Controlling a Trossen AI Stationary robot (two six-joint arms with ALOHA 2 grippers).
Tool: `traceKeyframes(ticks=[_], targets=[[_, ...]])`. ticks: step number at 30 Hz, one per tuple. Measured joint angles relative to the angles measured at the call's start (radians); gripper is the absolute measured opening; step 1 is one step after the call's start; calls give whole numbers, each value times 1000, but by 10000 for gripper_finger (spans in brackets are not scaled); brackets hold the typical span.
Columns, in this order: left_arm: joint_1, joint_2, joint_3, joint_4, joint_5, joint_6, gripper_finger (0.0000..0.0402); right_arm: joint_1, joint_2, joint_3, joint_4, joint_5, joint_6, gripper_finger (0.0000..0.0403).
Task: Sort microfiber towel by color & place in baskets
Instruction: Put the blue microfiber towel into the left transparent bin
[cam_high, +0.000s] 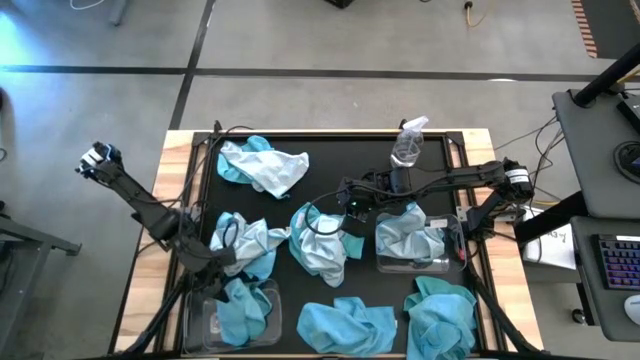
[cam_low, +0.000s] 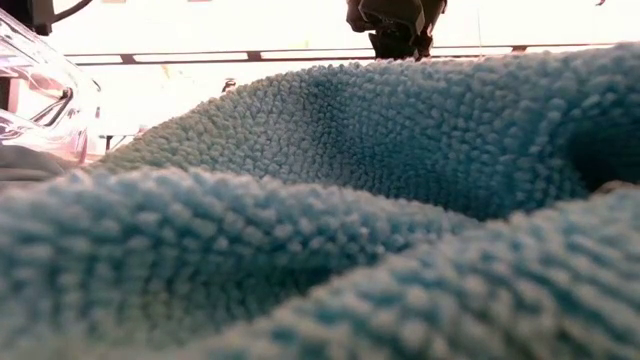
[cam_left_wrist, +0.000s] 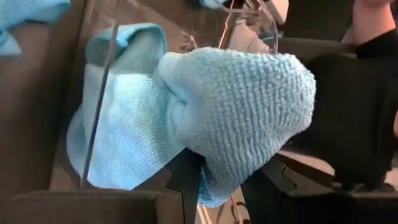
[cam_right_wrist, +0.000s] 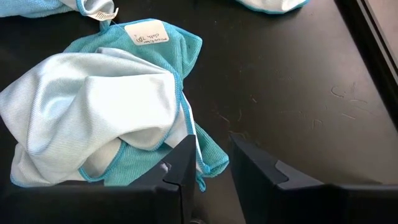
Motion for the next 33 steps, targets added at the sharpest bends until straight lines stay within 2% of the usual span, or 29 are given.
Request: traceKeyframes(ticks=[4,7,11,13,15,18,22,26,30,33], targets=[[0,-9,0,-10,-2,-68,87,0,0,0,0,0,0,93],[0,5,0,80,6,-63,87,0,0,0,0,0,0,90],[-13,25,0,292,104,-18,87,0,0,0,-1,0,0,86],[-19,26,1,342,162,-38,87,0,0,0,-1,-1,0,84],[-20,23,1,317,206,-104,87,0,0,0,-2,0,0,84],[-20,22,1,238,213,-181,87,0,0,0,-2,-1,0,87],[-19,40,1,63,216,-218,87,0,0,0,-2,-1,0,91],[-19,63,0,-55,282,-231,87,0,0,0,-2,-1,0,88],[-19,94,0,-40,341,-331,87,0,0,0,-1,-1,0,83],[-20,113,0,38,359,-322,87,0,0,0,-1,-1,0,82]])
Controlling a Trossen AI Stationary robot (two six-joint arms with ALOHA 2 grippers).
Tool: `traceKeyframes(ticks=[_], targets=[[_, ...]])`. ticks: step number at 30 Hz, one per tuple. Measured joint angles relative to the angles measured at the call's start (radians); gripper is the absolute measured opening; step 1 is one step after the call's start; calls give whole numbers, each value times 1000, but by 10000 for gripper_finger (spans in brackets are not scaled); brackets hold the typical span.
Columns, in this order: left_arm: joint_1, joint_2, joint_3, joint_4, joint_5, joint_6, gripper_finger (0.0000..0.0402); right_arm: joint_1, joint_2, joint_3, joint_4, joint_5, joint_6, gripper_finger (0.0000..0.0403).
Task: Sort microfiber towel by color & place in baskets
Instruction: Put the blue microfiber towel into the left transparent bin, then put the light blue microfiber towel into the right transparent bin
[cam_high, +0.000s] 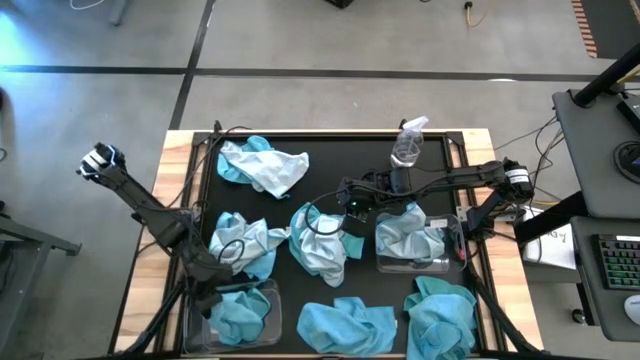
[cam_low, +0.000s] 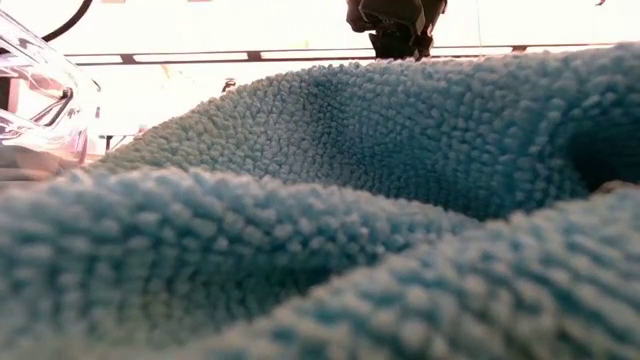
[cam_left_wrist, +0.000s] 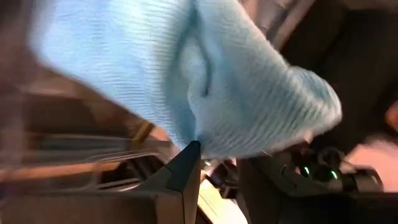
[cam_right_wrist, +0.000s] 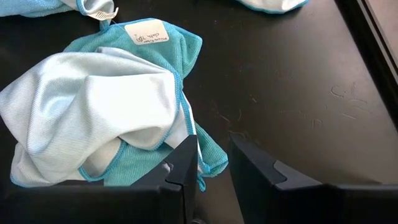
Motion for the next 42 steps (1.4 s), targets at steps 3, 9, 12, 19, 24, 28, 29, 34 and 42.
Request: traceKeyframes(ticks=[3,9,12,19,24,28,29,34,42], targets=[[0,5,0,0,2,-24,87,0,0,0,0,0,0,82],[1,23,0,-2,1,52,87,0,0,0,0,0,0,82],[1,35,0,-2,-35,160,87,0,0,0,0,0,-4,82],[44,57,0,-2,-221,474,87,0,0,0,6,0,-38,82],[111,45,0,-2,-238,619,87,0,0,0,10,0,-38,82],[159,38,0,-2,-238,730,87,0,0,0,10,0,-38,82],[168,35,0,-2,-237,749,87,0,0,0,10,0,-38,82],[179,4,0,-4,-224,789,87,0,0,0,10,0,-38,82],[179,-103,0,-15,-222,831,87,0,0,0,10,0,-38,82]])
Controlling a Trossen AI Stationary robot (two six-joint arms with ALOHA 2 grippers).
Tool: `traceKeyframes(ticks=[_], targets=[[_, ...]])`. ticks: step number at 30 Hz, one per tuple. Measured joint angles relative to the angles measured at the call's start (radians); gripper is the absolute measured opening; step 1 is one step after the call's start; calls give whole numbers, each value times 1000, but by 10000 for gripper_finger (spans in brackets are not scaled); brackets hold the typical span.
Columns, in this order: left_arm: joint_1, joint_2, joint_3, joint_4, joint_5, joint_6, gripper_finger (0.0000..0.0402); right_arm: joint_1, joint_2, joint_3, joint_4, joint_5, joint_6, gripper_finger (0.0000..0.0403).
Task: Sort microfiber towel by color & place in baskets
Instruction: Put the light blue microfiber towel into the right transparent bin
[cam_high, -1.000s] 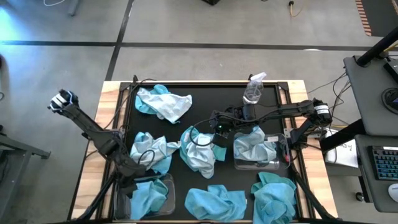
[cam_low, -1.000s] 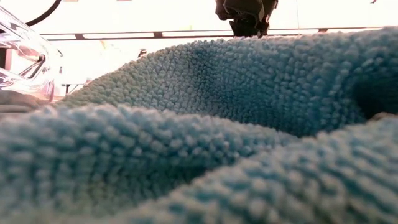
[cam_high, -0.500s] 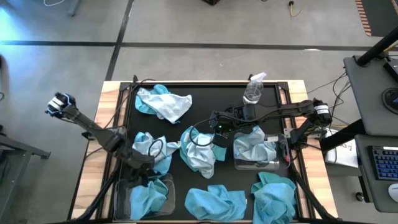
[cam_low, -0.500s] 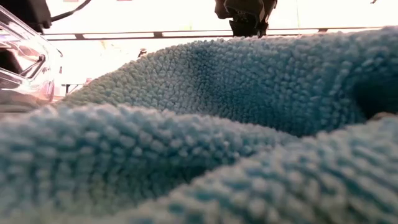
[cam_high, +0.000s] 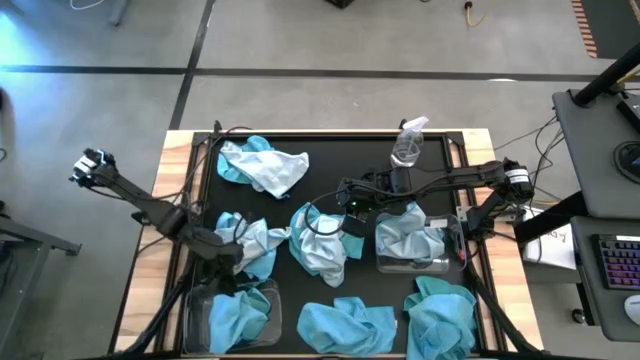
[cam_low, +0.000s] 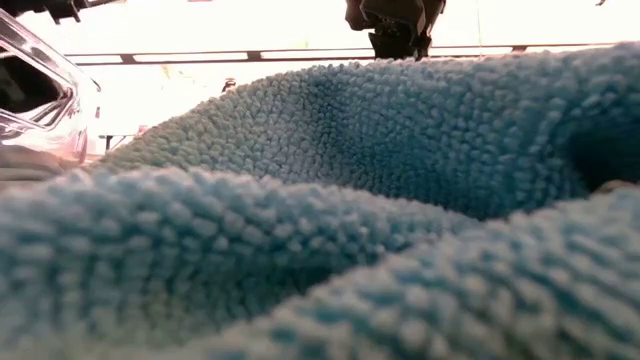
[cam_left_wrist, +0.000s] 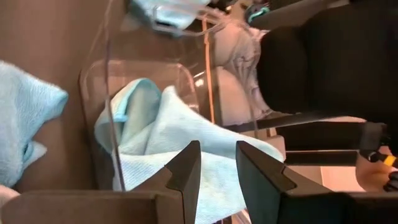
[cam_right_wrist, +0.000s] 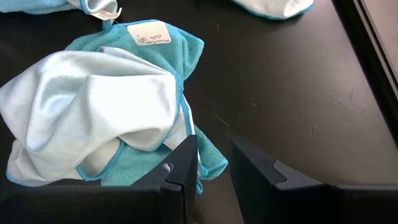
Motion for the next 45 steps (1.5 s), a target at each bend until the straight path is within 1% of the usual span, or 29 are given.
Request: traceKeyframes(ticks=[6,11,18,21,24,26,27,29,32,39,41,45], targets=[[0,-103,0,-13,-26,79,87,0,0,0,0,0,4,82],[0,-188,0,-27,-63,179,87,0,0,0,0,0,20,82],[3,-282,0,-48,-136,425,87,0,0,0,9,0,40,82],[6,-318,0,-101,-228,527,87,0,0,0,30,0,45,82],[6,-352,0,-199,-379,585,87,0,0,0,39,1,65,82],[6,-368,0,-239,-480,576,87,0,0,-3,50,2,65,82],[6,-376,0,-231,-506,573,87,0,0,-7,57,2,65,82],[6,-394,0,-230,-513,575,87,0,0,-22,84,6,65,82],[5,-416,0,-232,-513,578,87,0,0,-57,139,58,65,82],[5,-451,0,-232,-513,583,87,0,0,-121,175,302,65,82],[6,-461,1,-236,-513,584,87,-1,0,-127,181,332,65,82],[6,-483,35,-256,-514,600,87,-5,0,-127,192,336,62,82]])
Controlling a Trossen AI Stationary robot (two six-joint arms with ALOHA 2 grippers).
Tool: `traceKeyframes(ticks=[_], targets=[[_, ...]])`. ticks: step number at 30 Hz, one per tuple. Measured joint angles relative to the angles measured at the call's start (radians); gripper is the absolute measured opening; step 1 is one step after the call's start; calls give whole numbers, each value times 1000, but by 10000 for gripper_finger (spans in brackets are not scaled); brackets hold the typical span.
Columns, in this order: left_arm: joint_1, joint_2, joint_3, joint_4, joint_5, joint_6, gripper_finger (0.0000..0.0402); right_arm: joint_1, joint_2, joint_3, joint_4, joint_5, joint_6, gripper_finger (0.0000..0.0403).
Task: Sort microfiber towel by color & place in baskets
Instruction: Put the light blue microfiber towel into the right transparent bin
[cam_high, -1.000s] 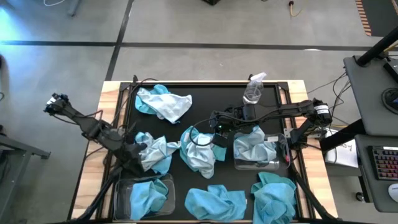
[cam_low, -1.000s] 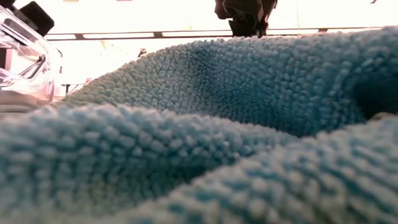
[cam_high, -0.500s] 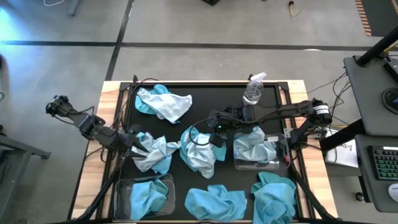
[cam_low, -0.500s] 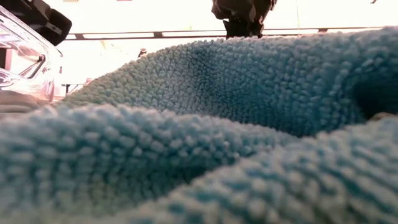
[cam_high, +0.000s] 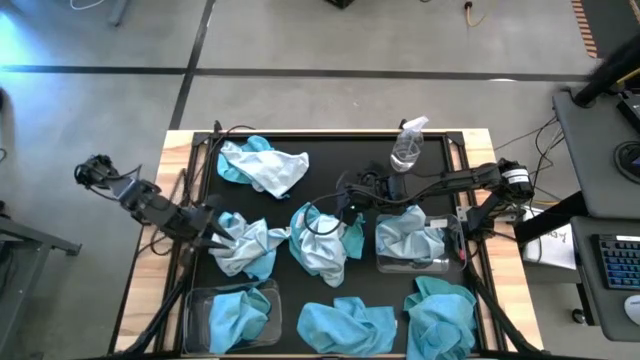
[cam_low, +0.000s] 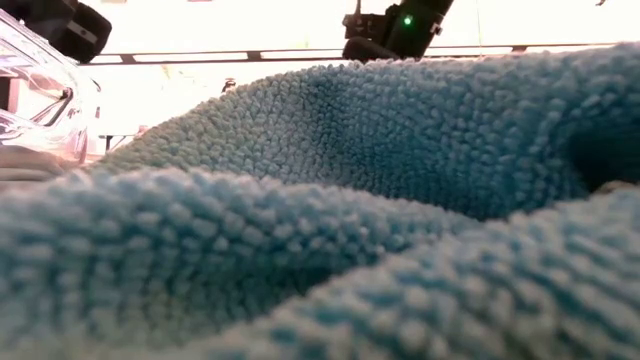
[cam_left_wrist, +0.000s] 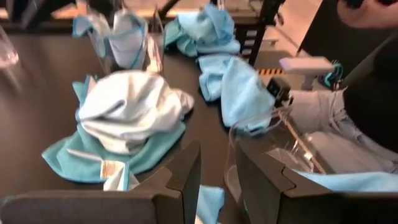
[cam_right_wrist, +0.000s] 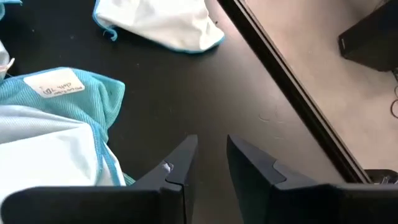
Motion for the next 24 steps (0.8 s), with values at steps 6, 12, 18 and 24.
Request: traceKeyframes(ticks=[6,12,18,24], targets=[[0,-27,120,-70,-55,255,87,0,4,0,22,-1,-22,82],[0,-19,206,-57,-337,413,87,0,6,-7,18,-3,-25,82],[0,15,235,-53,-505,297,87,0,6,-8,18,-4,-39,82],[0,53,226,-158,-738,160,87,0,6,-10,18,-4,-35,82]])
